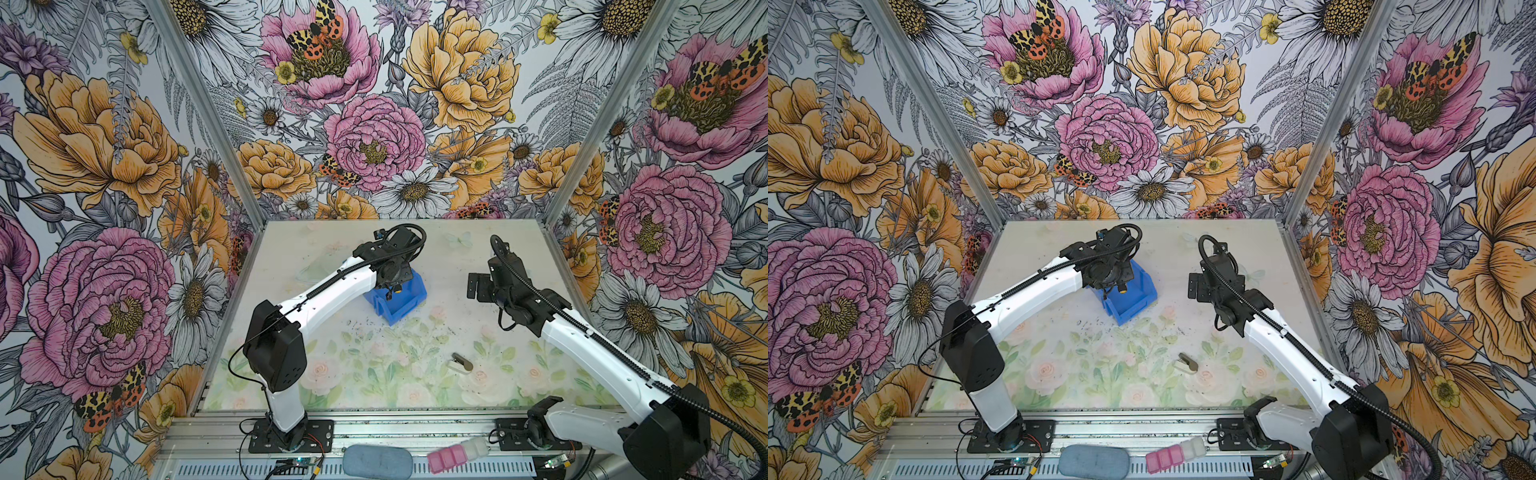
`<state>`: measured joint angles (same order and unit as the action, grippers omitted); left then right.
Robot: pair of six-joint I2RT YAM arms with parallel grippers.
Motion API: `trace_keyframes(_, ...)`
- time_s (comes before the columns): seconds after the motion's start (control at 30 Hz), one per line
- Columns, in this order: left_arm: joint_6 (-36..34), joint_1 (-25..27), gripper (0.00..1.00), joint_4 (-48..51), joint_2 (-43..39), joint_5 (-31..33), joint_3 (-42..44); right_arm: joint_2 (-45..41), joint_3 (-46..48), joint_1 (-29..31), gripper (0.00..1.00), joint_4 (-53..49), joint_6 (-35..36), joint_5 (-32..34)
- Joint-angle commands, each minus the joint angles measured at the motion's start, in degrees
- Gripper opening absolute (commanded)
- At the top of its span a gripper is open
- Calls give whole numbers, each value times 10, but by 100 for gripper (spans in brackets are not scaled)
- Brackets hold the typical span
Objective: Put the screwdriver in the bin
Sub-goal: 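Lift the screwdriver with the left gripper and carry it over the blue bin, then lower the screwdriver into the blue bin with the left gripper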
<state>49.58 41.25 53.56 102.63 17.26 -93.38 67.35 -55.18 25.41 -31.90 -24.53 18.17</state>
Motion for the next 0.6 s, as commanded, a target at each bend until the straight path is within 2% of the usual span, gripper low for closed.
trace_keyframes(0.0, 36, -12, 13, -36, 8, -12, 7, -13, 2, -3, 100, 7, -4, -5)
trace_keyframes(0.57, 83, -35, 14, -56, 77, -16, 30, -9, 9, -13, 99, 11, 1, -13)
